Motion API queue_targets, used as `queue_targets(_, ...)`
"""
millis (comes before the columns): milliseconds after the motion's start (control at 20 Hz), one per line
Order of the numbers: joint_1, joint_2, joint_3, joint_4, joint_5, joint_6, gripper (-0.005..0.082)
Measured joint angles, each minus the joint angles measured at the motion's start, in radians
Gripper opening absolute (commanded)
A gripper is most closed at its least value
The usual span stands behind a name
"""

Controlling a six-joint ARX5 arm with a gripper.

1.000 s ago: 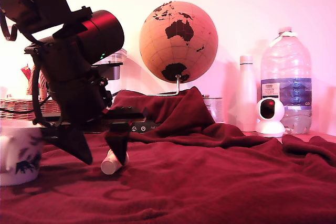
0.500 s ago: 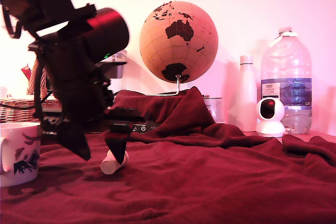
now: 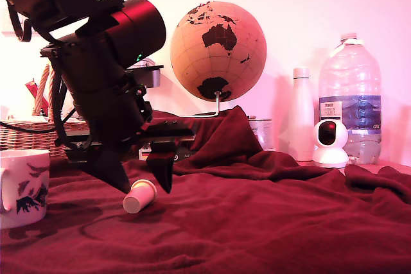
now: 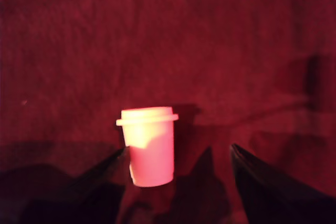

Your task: Pick up the coffee capsules on the table and drop them inside the coffee cup

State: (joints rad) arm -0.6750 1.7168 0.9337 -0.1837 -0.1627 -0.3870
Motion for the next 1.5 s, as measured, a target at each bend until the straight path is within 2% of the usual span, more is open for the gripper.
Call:
queue_targets(300, 0.047, 0.000, 0.000, 0.001, 0.047, 0.000, 0.0545)
queue_targets(850, 0.048, 0.060, 0.000, 0.022, 0.064, 0.000, 0.0543)
queue_targets(1050, 0.048, 0.061, 0.000, 0.031, 0.064, 0.001, 0.0442)
queue_targets(1250, 0.048, 0.061, 0.000, 0.029, 0.064, 0.002, 0.0281)
queue_targets(1500, 0.048, 0.061, 0.000, 0.027, 0.064, 0.018, 0.0169)
